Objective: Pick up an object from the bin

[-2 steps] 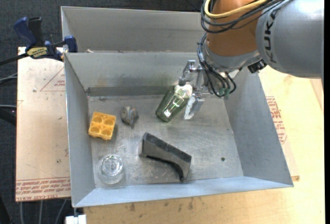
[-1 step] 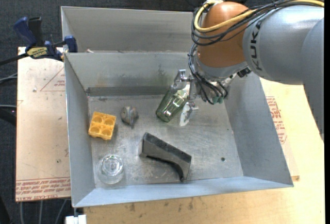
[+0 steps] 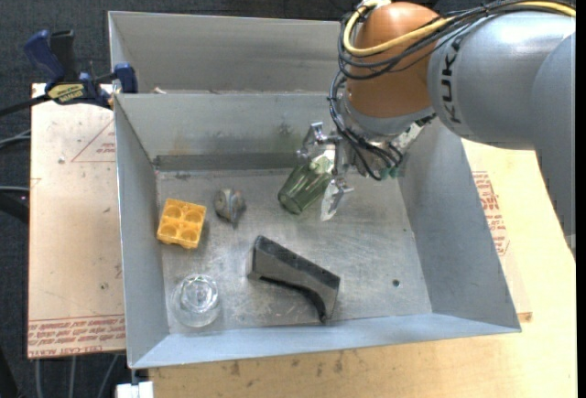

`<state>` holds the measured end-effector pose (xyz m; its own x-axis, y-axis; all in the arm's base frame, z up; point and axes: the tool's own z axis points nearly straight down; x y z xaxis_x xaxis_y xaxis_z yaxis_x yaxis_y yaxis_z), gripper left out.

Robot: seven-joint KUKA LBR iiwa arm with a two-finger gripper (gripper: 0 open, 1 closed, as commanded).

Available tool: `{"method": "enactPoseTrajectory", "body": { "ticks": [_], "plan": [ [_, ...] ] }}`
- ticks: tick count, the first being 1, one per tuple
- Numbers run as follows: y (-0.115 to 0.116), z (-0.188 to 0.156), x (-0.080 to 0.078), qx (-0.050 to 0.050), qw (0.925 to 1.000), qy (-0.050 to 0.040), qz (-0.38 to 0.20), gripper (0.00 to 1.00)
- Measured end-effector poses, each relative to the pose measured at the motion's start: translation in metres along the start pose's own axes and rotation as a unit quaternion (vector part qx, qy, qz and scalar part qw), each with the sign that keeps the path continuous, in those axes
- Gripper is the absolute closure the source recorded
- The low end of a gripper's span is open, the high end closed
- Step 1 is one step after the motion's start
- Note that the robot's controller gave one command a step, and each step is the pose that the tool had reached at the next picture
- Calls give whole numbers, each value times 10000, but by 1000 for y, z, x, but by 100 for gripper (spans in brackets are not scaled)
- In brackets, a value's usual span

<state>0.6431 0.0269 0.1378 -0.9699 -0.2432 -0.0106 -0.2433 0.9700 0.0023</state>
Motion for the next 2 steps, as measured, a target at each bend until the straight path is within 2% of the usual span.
{"method": "enactPoseTrajectory", "body": {
  "ticks": [1, 2],
  "plan": [
    [-3, -12, -2, 9, 9998, 25, -193, 0],
    [-8, 52, -9, 12, 9937, 9, -1120, 0]
  ]
}}
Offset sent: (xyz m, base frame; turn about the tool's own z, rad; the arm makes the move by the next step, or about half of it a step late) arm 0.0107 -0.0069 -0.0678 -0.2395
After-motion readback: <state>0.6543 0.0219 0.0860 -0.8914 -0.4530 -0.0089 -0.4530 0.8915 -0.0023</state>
